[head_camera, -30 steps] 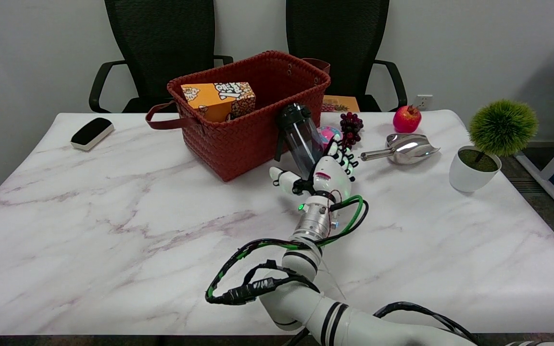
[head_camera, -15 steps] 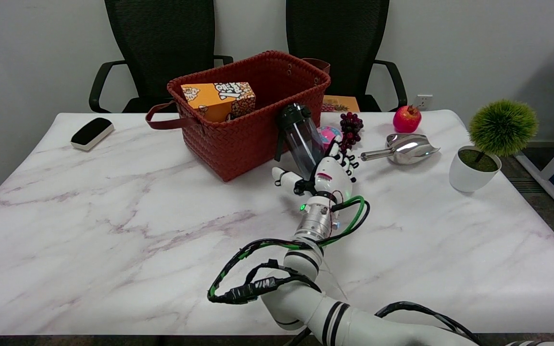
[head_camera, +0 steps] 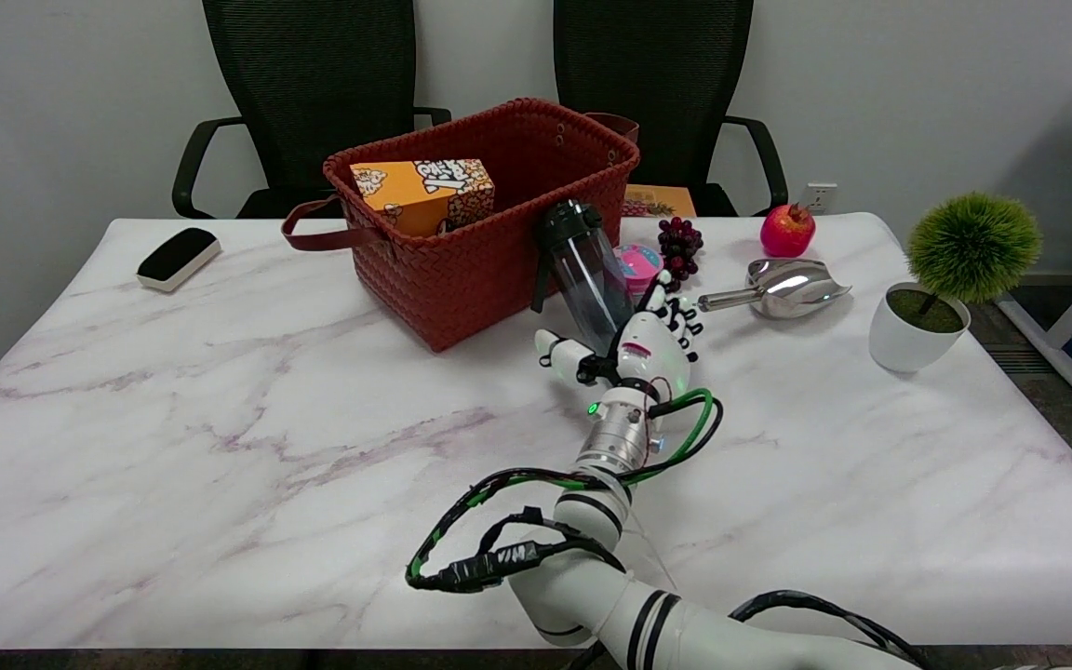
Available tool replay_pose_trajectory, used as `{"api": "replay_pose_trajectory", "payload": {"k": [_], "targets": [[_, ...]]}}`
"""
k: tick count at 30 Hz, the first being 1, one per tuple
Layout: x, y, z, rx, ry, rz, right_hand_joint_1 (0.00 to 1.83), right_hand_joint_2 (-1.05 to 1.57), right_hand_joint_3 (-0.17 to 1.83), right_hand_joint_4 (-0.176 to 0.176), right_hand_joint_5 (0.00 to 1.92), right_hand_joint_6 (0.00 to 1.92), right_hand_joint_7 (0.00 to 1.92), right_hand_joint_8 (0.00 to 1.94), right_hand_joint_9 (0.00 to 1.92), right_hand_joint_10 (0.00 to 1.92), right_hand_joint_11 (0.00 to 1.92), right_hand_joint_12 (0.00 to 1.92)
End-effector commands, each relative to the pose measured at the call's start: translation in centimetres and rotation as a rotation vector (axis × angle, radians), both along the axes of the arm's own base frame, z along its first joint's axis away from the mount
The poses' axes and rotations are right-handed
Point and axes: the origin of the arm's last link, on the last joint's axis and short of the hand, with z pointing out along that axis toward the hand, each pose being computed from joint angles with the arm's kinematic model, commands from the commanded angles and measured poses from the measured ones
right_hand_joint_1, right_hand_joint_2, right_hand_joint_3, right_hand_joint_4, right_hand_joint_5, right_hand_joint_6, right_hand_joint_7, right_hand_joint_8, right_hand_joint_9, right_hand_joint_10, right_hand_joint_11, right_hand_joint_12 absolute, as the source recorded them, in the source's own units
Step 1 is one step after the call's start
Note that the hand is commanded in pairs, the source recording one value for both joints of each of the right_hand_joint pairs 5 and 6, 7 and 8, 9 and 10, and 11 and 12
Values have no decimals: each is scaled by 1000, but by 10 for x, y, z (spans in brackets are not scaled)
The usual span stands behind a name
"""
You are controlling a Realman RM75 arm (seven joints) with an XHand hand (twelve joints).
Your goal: Pick up the black water bottle.
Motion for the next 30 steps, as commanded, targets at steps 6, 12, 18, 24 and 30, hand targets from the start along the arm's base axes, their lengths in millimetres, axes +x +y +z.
{"api": "replay_pose_trajectory", "payload": {"k": [6,12,18,24,30], "targets": [[-3,0,4,-8,-13,-11,921,606,105,0,0,0,194,194,0,0,78,78],[-3,-4,3,1,-22,-15,922,605,106,0,0,0,195,195,0,0,79,79],[-2,-7,5,7,-19,-12,922,603,105,0,0,0,192,192,0,0,86,86],[-1,-9,7,2,-24,-13,923,602,102,0,0,0,189,189,0,0,84,84],[-3,-7,8,-5,-24,-16,923,602,103,0,0,0,187,187,0,0,83,83]]}}
